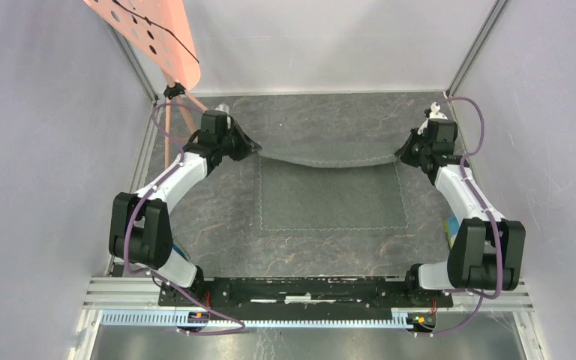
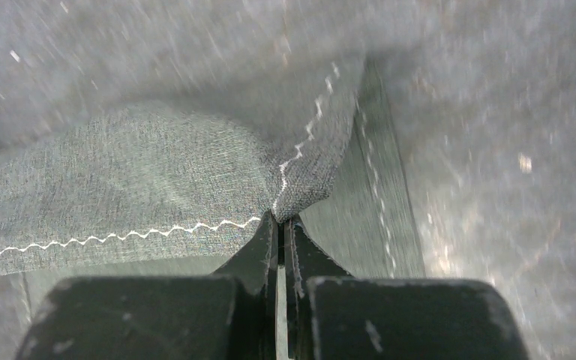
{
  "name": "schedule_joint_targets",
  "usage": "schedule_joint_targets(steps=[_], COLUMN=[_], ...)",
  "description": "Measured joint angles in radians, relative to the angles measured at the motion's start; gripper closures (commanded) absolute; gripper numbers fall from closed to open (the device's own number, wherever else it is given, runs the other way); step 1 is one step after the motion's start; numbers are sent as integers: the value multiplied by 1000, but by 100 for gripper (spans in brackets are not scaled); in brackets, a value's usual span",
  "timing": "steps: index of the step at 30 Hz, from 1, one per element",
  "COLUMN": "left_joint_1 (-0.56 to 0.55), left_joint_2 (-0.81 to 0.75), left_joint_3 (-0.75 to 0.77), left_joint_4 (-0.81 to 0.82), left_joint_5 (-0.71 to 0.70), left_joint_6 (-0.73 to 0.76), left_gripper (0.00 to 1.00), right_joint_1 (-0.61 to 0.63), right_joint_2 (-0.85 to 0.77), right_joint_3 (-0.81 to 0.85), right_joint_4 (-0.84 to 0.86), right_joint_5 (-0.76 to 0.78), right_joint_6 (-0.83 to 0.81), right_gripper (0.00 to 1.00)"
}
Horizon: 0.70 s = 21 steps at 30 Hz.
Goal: Fold the napkin into a case and place the utensils inside
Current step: Fold and flatten the napkin at the center of the board.
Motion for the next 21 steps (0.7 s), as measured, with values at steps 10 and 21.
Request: schedule_joint_targets(steps=[10, 21], left_joint_1=[-20, -154], left_joint_2=[-270, -381], left_joint_3=[-519, -668], left_joint_4=[3, 19], left_joint_5=[129, 160], left_joint_6=[-27, -66], left_gripper=[97, 96], right_joint_1=[0, 0], right_joint_2=[-317, -454], right_joint_3=[-341, -534], right_joint_4=[-116, -171], right_joint_5=[24, 132], right_joint_6=[-64, -70], right_gripper=[99, 100])
